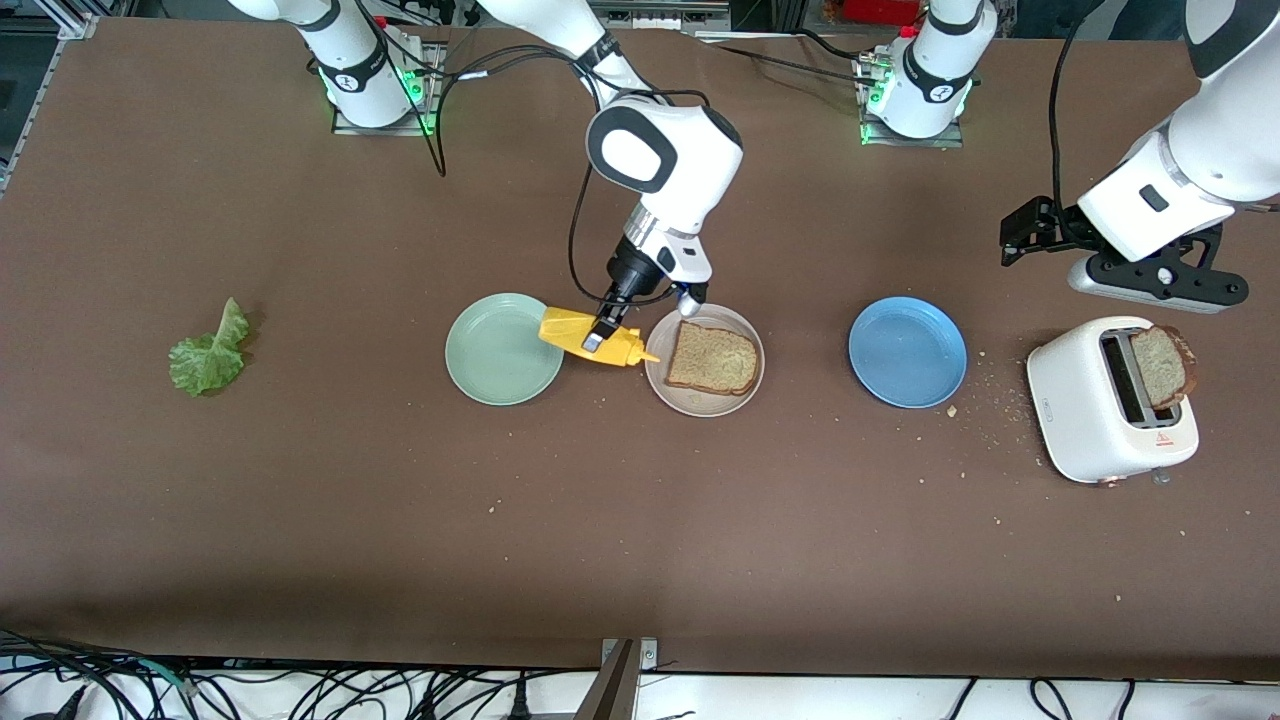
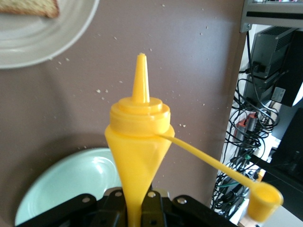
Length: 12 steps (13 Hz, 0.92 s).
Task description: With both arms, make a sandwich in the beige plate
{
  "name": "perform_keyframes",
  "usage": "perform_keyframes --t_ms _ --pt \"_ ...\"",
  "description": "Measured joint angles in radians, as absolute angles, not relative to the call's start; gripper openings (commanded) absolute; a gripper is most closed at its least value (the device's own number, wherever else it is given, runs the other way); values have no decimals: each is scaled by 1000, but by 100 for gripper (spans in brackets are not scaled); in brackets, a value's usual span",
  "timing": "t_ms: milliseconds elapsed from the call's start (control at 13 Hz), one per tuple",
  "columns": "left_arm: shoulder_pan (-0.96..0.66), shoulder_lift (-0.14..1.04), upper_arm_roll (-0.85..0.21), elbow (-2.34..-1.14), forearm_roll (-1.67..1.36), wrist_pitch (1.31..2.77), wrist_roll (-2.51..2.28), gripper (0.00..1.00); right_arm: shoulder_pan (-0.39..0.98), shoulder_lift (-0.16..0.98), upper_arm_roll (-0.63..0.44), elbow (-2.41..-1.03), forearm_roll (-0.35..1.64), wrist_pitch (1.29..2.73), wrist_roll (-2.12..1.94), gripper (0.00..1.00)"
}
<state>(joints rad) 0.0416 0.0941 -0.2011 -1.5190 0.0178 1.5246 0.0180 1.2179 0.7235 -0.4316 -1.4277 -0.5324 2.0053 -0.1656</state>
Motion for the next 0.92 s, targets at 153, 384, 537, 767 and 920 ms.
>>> perform_keyframes --t_ms 153,384,537,767,920 --pt "41 94 -202 -1519 18 1525 18 100 1211 668 -518 -1423 -395 2005 -342 0" --pt "41 94 -202 -1519 18 1525 18 100 1197 600 -668 -1423 -147 2005 -622 0" --pt "41 94 -202 -1519 18 1525 18 100 1187 583 -783 -1425 71 2005 -800 0" --pt "41 94 -203 -1519 18 1525 18 100 1167 582 -959 -1431 419 1966 -1058 0" --pt "41 94 -203 -1519 18 1525 18 100 1119 582 -1020 -1435 595 1878 -1169 0"
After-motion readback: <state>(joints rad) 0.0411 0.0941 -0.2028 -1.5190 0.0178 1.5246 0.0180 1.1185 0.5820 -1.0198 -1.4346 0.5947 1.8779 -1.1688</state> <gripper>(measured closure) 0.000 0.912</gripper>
